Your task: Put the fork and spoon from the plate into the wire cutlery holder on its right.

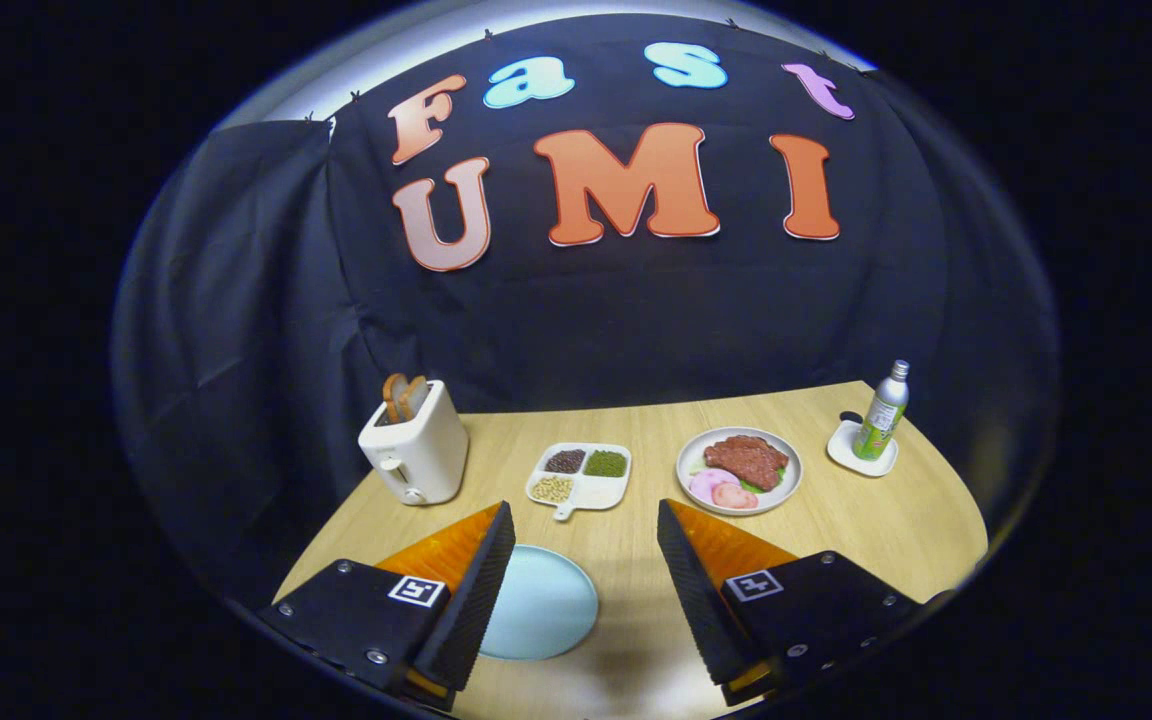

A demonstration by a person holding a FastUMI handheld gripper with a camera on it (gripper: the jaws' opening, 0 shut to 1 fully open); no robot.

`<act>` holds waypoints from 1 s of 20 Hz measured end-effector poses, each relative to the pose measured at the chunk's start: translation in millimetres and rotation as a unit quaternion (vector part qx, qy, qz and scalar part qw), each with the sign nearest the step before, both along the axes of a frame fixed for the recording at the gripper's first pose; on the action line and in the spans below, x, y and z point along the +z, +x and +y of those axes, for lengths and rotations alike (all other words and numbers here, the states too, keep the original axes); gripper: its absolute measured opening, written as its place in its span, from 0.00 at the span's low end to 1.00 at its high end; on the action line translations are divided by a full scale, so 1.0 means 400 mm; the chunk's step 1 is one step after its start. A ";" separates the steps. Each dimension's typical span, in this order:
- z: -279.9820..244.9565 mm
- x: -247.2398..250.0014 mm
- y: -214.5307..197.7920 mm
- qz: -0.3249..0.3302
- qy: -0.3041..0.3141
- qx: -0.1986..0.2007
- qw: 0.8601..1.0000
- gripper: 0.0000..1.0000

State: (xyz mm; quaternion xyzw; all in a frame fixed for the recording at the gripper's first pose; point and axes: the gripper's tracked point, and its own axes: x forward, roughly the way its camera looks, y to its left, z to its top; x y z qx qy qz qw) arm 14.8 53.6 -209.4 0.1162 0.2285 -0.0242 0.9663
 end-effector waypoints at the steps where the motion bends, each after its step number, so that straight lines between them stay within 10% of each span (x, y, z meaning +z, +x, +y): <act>1: 0.022 -0.005 0.007 -0.002 -0.001 0.002 1.000 0.87; 10: 0.257 -0.204 0.010 0.115 0.000 0.065 0.991 0.87; 20: 0.395 -0.451 -0.053 0.321 -0.015 0.132 0.938 0.84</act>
